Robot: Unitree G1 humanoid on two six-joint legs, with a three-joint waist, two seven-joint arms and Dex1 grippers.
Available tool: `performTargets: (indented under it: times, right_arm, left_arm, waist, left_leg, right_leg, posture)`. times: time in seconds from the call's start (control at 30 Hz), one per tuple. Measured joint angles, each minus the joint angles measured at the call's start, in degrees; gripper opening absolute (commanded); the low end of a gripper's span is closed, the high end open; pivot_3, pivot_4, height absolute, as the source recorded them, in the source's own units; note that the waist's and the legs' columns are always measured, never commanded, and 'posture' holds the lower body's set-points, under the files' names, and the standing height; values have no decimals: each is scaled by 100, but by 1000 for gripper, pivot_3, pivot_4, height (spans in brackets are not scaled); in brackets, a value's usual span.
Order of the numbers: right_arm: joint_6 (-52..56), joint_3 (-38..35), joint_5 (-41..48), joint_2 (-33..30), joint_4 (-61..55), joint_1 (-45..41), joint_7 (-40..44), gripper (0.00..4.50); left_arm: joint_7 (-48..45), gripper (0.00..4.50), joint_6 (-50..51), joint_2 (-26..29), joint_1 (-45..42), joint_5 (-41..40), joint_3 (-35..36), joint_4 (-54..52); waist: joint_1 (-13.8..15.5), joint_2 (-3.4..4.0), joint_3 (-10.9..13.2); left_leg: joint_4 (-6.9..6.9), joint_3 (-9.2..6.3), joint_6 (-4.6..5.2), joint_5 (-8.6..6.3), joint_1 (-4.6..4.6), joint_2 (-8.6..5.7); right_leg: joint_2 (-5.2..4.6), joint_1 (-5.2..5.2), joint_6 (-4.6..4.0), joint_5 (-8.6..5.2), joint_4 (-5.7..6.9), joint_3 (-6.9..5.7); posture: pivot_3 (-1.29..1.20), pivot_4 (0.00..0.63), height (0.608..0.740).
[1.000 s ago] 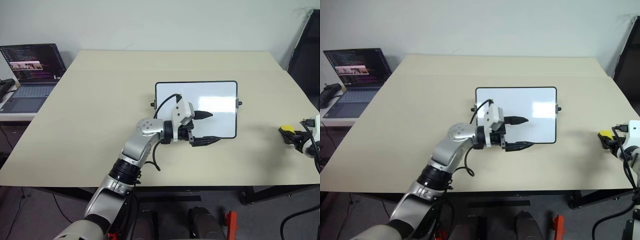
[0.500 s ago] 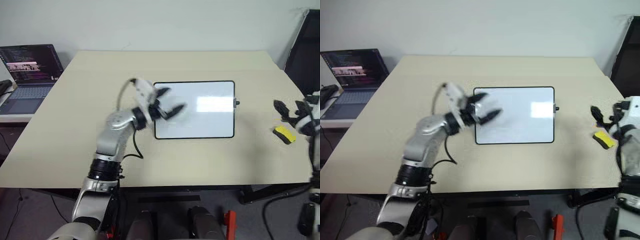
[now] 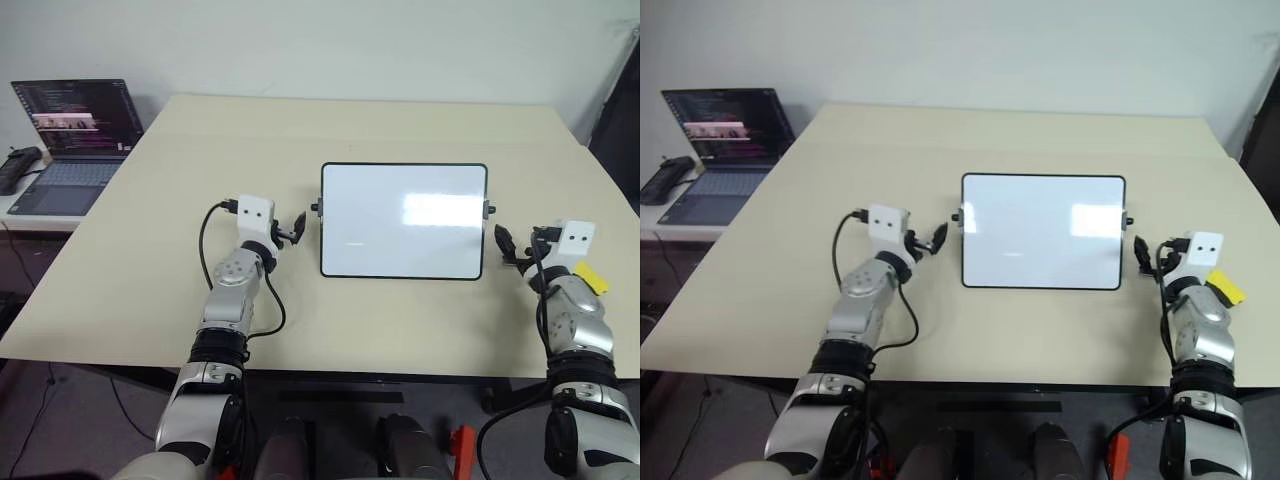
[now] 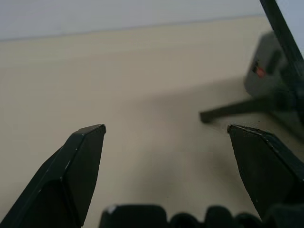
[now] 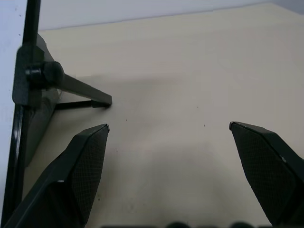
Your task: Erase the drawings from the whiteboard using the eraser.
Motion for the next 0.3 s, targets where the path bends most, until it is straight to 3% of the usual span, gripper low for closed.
performTargets:
  times: [0.3]
  right_arm:
    - [-225,90,-102,16,235,-3,-139,4454]
  left_arm:
    - [121,4500,-215,-34,-45,55,-36,237]
  waist:
    - [-46,0,0]
  left_leg:
    - [0,5,0,0,-18,0]
  right_leg:
    - [-1,-22,-2,2,4,4]
  posture:
    - [0,150,740]
